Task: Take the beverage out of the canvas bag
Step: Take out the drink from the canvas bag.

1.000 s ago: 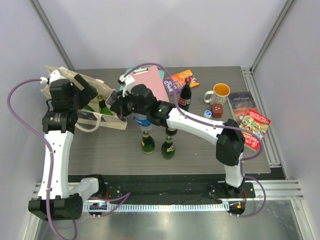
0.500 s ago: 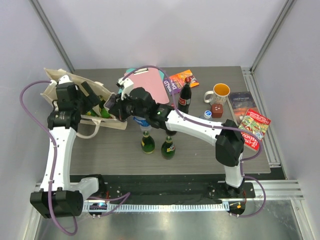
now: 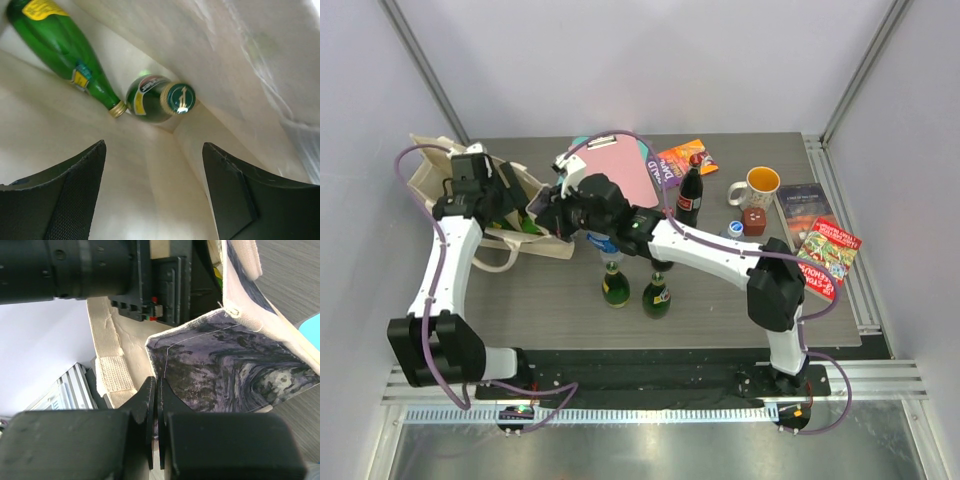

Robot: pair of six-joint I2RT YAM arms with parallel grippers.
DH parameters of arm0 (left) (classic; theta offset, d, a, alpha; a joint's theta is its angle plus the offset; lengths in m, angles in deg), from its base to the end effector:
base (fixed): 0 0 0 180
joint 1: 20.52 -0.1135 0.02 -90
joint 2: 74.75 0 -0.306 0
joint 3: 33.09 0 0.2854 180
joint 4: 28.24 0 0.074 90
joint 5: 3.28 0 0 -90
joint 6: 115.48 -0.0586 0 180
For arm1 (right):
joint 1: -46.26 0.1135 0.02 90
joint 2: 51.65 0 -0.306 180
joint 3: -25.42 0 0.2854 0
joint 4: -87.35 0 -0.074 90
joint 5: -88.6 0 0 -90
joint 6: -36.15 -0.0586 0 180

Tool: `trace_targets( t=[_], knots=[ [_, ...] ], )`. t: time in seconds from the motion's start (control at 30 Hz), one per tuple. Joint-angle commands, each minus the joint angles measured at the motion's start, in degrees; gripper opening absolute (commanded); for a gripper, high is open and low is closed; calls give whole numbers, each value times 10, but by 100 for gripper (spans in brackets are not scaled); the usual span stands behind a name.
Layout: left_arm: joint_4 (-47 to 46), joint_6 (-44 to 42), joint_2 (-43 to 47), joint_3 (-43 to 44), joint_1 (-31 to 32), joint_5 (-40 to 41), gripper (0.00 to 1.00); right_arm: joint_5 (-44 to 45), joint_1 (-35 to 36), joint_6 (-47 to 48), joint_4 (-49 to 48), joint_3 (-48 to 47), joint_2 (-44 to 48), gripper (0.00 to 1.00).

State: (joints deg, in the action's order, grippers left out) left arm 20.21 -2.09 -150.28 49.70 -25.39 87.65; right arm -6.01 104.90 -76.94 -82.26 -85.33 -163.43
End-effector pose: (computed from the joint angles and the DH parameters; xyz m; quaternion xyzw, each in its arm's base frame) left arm 0.3252 0.0287 0.3585 -0.2256 0.8822 -0.0592 0.4090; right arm 0.2815 0.4710 0.3663 -0.2603 0.7286 0.4375 0.4581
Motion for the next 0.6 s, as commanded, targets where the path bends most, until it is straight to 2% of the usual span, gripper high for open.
trace_targets(
  t=[0.0, 0.3, 0.57],
  knots=[
    [-43, -32, -31, 39, -3, -41, 77, 17, -9, -1, 21, -18, -25, 6],
    [-66, -43, -102, 77, -3, -80, 71, 13, -20, -2, 22, -40, -40, 6],
    [-67, -54, -130, 89, 0, -75, 64, 14, -24, -6, 22, -47, -47, 6]
  ],
)
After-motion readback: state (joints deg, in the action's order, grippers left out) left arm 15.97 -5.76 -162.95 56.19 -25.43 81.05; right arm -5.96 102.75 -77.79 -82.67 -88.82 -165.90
